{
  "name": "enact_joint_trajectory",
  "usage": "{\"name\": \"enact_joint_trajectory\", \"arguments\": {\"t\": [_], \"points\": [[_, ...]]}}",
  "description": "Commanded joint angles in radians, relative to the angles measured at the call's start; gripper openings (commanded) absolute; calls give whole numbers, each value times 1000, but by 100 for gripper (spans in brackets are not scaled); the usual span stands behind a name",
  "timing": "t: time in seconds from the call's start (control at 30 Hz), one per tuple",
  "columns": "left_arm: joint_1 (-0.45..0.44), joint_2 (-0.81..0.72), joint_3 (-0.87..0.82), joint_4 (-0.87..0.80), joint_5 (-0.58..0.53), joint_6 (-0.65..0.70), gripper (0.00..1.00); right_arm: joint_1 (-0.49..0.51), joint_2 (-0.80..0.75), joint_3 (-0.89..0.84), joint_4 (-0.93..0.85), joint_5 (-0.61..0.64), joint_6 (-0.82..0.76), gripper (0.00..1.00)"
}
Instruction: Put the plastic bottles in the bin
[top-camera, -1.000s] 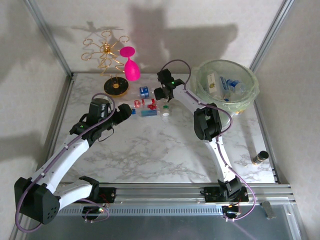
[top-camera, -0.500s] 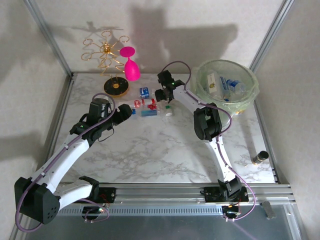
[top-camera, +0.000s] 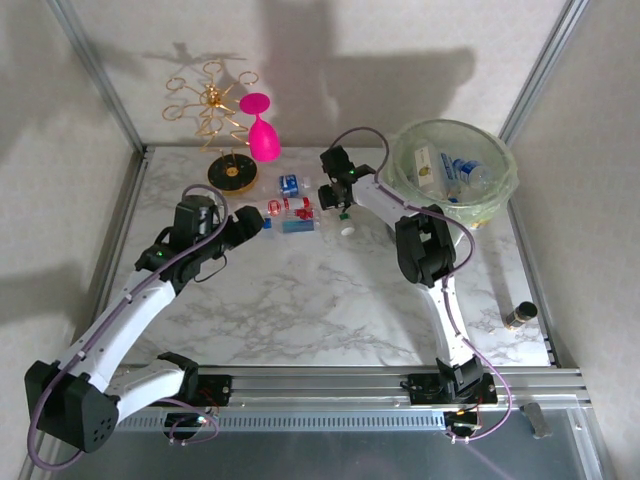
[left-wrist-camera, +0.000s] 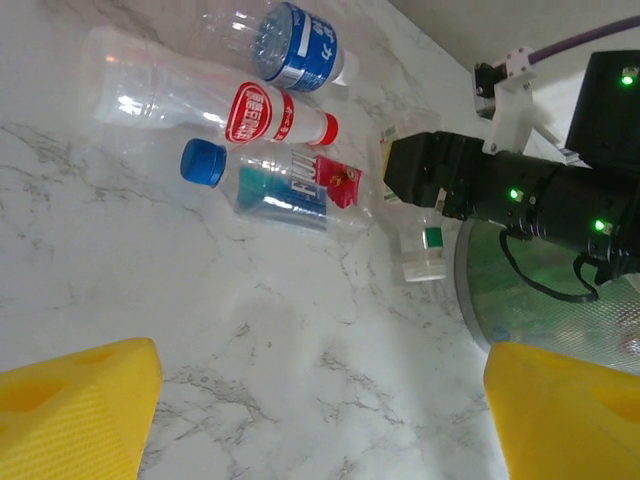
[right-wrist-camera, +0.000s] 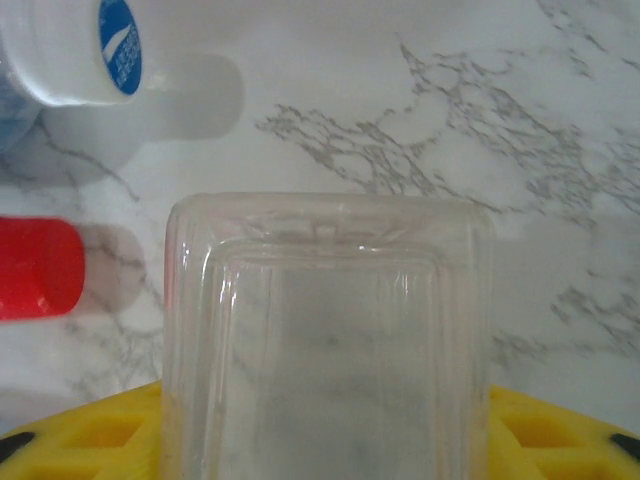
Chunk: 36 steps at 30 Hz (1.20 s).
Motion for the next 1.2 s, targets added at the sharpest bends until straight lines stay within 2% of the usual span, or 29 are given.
{"name": "enact_joint_trajectory", "arguments": {"t": [0.0,0.17,0.33,0.4,0.67,0.77,0.87,1.0,1.17], "points": [[2,-31,44,-17,12,24,83,16,-135,-61,50,5,-2,52],[-9,-57,99,-44,12,47,83,42,-282,-164,91,-36,-24,51],[-58,-82,161,-51,31,45,81,70,-447,-266,141,-96,-35,49],[-121,-89,190,-36,32,41,81,77,-516,-296,151,-120,-35,48],[-455,17,368,-63,-170,107,79,69,-760,-332,132,-131,-37,48],[-541,82,419,-75,-228,149,79,23,-829,-313,107,-145,-27,48],[-571,146,449,-51,-199,167,79,-54,-892,-310,96,-164,-5,47],[-573,214,470,-21,-172,180,81,-177,-946,-313,91,-162,32,46],[-535,262,454,-6,-139,174,82,-308,-940,-281,64,-73,52,46]]}}
